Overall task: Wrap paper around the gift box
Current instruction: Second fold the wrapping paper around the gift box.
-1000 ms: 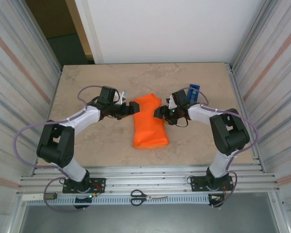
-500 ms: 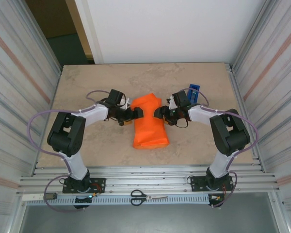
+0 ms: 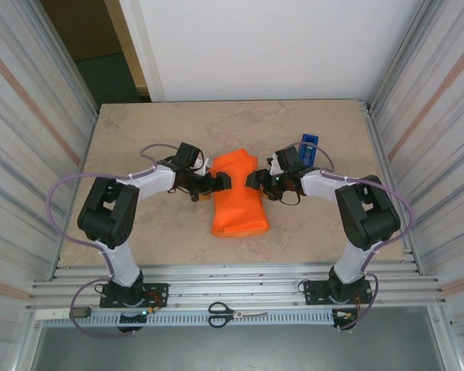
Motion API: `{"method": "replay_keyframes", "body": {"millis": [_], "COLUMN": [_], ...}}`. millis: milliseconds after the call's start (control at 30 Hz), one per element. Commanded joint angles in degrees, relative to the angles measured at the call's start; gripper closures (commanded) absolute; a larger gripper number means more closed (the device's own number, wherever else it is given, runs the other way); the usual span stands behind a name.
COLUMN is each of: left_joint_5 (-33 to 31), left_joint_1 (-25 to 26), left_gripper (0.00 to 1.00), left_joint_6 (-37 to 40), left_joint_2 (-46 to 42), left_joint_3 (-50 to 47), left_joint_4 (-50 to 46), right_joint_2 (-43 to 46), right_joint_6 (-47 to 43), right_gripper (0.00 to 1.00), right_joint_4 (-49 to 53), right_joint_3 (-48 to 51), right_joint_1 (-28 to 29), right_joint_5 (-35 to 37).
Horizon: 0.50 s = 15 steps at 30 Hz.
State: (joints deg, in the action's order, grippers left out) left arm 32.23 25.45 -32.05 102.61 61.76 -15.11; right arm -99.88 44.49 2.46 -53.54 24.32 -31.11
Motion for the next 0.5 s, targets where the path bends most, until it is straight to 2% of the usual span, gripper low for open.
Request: {"method": "replay_keyframes", "body": {"millis": [0, 200, 467], "left_joint_5": [-1.72, -2.65, -4.35], "left_joint_1": [0.99, 2.31, 2.58], "left_gripper": [0.01, 0.03, 0.13], "left_joint_6": [-0.96, -0.54, 2.91], "left_joint_2": [-2.51, 1.02, 3.52], "left_joint_3": [1.76, 3.28, 2.9], "left_joint_4": [-1.21, -2.79, -5.23], "right_joint_2": [-1.64, -1.46, 0.45], "right_joint_6": [1.38, 2.66, 4.0], "right_gripper": [0.38, 0.38, 0.38], "right_joint_4": [8.74, 7.18, 5.97], "right_joint_3": [3.59, 4.31, 4.37], "right_joint_1": [0.91, 1.08, 1.31], "right_joint_5": [3.2, 2.26, 0.88]}}
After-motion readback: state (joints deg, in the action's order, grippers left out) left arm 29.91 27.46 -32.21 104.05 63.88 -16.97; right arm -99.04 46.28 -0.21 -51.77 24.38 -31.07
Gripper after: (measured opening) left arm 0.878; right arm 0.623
